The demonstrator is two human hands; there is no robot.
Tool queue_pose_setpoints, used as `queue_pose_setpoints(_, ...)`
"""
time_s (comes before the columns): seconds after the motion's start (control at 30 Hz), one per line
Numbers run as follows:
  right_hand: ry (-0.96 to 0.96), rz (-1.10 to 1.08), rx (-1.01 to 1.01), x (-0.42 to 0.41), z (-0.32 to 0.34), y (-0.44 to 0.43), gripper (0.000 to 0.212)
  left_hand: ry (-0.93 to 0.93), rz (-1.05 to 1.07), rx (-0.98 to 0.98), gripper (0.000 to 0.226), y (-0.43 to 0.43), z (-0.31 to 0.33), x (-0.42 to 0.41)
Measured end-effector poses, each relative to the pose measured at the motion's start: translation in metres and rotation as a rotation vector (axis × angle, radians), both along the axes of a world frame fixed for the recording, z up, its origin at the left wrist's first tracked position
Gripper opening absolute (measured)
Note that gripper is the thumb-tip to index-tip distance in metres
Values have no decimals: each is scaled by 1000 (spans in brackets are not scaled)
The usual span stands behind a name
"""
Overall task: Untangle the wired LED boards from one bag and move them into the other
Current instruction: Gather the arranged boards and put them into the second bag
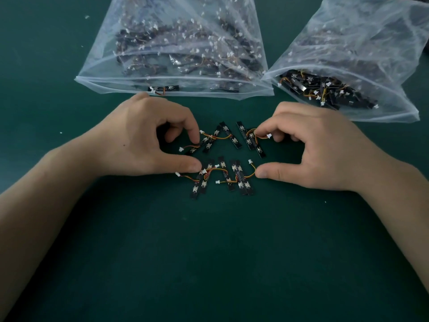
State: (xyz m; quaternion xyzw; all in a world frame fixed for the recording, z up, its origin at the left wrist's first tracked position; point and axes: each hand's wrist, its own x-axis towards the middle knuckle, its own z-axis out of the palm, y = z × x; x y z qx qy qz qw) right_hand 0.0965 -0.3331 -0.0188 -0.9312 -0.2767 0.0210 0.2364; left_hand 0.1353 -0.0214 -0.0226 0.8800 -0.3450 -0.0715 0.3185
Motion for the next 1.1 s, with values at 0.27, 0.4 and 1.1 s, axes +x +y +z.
queue_pose_setpoints(0.27, -82, 23, -72, -1, -3, 8, 62, -137, -11, 14, 28, -22, -5, -13)
queue_pose_setpoints(0.4, -77, 25, -77, 0, -4, 8, 61, -143, 7, 19, 32, -25, -6, -14)
queue_pose_setpoints(1.1, 10, 64, -52, -3, 0, 13, 82, -50, -128, 50, 52, -21, 3, -16)
